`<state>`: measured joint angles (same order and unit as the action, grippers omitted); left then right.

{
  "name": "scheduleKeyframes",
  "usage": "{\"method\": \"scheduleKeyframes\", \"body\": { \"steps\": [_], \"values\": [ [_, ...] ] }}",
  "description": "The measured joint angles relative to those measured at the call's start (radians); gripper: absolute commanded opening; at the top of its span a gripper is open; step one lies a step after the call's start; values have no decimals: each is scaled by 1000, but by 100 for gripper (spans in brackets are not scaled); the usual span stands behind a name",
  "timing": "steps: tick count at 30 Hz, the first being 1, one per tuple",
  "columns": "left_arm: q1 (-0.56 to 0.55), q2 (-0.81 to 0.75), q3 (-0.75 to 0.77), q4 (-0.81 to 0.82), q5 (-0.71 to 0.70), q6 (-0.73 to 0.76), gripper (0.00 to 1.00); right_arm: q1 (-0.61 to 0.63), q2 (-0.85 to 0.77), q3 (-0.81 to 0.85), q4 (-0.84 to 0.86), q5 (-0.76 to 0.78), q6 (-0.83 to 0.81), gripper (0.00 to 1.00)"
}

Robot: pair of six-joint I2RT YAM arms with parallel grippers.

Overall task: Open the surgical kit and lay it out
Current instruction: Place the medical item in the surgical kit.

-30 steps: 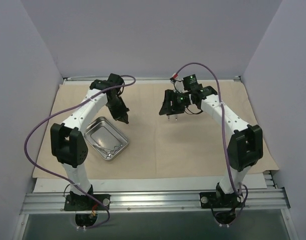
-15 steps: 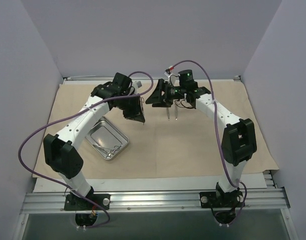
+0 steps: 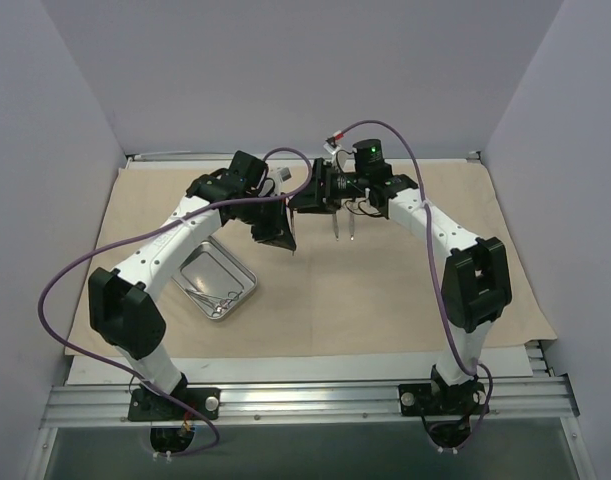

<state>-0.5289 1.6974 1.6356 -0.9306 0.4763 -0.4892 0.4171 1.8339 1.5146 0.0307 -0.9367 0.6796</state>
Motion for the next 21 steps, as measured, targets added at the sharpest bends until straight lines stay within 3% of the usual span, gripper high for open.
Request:
{"method": "scheduleKeyframes", "body": {
  "steps": [12, 15, 16, 17, 20, 21],
  "values": [
    [0, 12, 11, -1, 1, 3, 2, 56, 30, 18, -121, 42, -79, 35],
    [0, 16, 11, -2, 0, 3, 2, 62, 37, 40, -152, 54, -99, 20],
    [0, 18, 12, -1, 0, 3, 2, 63, 37, 47, -161, 59, -106, 9],
    [0, 20, 11, -1, 0, 4, 5, 65, 38, 55, -171, 61, -103, 5],
    [0, 30, 16, -2, -3, 7, 44, 69, 40, 84, -212, 90, -121, 0],
    [0, 32, 16, -3, -6, 9, 48, 69, 43, 98, -232, 108, -129, 0]
  ]
}}
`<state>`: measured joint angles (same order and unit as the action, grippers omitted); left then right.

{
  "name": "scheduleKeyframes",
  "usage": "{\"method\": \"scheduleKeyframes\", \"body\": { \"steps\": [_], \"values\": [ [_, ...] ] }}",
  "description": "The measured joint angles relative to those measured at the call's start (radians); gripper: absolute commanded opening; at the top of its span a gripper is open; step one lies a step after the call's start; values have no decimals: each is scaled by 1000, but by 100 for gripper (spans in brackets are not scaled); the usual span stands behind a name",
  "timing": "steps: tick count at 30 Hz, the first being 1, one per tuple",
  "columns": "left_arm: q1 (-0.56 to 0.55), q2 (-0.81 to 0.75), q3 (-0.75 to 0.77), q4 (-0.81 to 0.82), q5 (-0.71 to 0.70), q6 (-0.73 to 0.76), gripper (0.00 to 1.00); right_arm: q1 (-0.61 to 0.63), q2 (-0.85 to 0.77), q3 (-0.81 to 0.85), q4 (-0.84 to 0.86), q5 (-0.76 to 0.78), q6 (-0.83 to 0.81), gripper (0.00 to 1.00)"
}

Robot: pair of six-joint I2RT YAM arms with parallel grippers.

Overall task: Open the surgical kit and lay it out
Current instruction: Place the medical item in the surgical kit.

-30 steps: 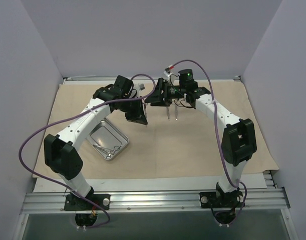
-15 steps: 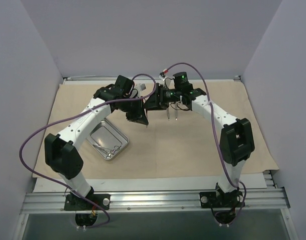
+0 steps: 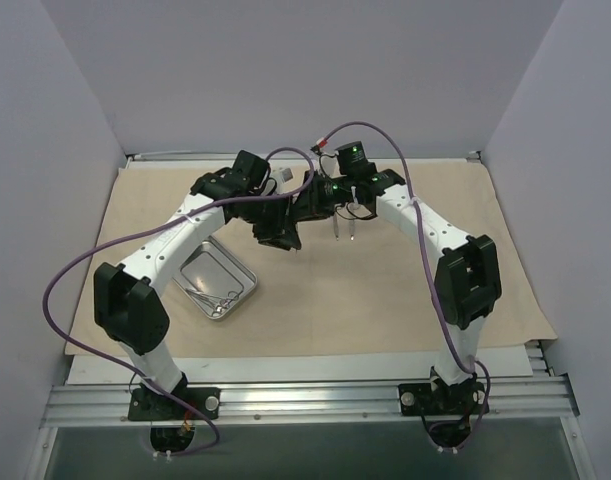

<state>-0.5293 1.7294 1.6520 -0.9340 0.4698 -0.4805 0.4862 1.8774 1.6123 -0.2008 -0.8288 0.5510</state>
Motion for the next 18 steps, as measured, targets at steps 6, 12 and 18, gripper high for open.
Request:
{"method": "scheduleKeyframes", "body": {
  "steps": [6, 12, 18],
  "values": [
    [6, 1, 0, -18, -55, 11, 55, -9, 69, 156, -183, 182, -92, 0],
    [86, -78, -63, -40, -183, 31, 51, -60, 190, 330, -380, 437, -204, 0],
    [232, -175, -151, -55, -281, 50, 48, -157, 354, 441, -511, 668, -281, 0]
  ]
}}
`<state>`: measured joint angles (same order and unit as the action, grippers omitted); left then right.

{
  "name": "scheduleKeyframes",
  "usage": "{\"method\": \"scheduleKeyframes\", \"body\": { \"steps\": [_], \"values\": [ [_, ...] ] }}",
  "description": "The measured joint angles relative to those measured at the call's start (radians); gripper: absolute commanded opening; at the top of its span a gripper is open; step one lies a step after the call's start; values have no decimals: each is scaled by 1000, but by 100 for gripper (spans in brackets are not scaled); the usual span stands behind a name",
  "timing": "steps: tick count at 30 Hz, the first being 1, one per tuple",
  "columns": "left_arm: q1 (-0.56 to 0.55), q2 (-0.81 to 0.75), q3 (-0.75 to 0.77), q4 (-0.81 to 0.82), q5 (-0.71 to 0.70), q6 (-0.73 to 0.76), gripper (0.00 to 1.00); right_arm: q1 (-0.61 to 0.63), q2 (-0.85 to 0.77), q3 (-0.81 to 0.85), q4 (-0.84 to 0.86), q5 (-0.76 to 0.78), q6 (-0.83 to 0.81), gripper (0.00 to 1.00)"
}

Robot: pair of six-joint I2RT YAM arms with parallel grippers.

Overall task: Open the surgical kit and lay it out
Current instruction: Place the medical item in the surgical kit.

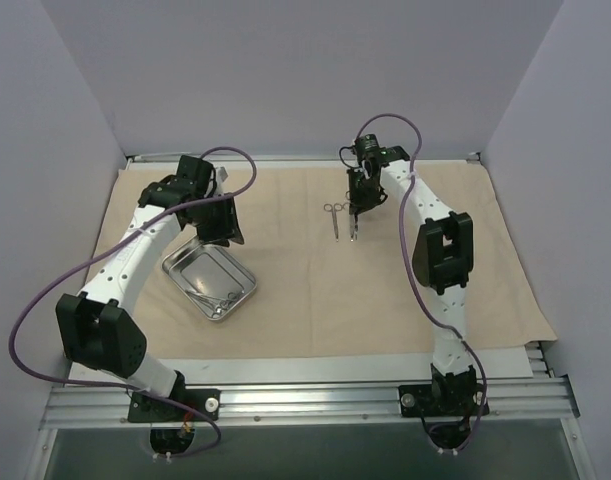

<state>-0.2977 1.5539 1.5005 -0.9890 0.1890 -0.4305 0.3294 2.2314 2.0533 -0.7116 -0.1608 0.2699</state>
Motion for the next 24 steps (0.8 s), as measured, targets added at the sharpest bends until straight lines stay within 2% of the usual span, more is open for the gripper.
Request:
{"method": "scheduleKeyframes", "body": {
  "steps": [6, 10, 24],
  "values": [
    [-2, 2, -63, -3, -2, 22, 46, -51, 145, 66, -56, 155, -52, 0],
    [7, 3, -68, -2, 1, 32, 46, -47, 216, 138, -80, 203, -76, 0],
    [35, 26, -96, -1, 29, 49, 45, -49, 238, 205, -85, 273, -116, 0]
  ]
}}
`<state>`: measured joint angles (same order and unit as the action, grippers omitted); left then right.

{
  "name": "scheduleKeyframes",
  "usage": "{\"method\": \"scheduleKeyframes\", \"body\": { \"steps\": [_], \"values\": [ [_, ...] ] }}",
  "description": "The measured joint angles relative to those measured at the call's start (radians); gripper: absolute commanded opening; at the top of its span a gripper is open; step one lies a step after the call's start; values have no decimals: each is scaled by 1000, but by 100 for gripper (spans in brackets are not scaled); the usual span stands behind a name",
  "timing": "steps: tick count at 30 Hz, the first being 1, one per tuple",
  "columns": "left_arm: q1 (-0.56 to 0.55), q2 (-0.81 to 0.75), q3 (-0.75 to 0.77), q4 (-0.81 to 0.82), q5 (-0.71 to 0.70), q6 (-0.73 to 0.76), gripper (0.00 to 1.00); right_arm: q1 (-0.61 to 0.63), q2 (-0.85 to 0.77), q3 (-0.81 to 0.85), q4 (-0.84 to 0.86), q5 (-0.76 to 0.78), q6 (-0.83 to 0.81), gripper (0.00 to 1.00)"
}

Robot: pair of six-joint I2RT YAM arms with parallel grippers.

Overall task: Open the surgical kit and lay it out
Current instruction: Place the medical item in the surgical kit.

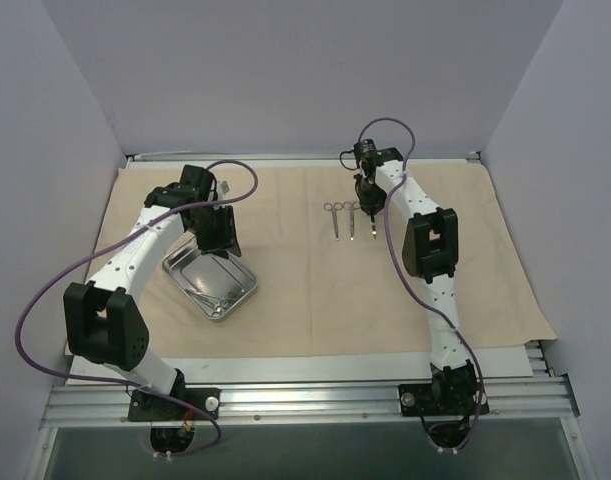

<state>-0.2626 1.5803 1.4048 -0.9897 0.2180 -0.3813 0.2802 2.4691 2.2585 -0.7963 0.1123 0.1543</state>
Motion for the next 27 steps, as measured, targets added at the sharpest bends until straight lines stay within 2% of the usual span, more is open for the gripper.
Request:
{"method": "scheduleKeyframes", "body": {
  "steps": [8, 12, 17, 23, 27],
  "values": [
    [5, 12, 0, 0, 14, 0, 45, -5, 48, 16, 8, -1, -2, 4],
    [14, 14, 0, -1, 22, 1, 45, -5, 52, 15, 13, 0, -2, 12],
    [24, 19, 0, -1, 23, 2, 45, -5, 53, 15, 14, 0, -1, 17],
    [31, 19, 0, -1, 24, 5, 45, -5, 53, 11, 19, 13, 1, 32],
    [36, 19, -8, -2, 26, 6, 45, -5, 53, 10, 21, 16, 1, 33]
  ]
}}
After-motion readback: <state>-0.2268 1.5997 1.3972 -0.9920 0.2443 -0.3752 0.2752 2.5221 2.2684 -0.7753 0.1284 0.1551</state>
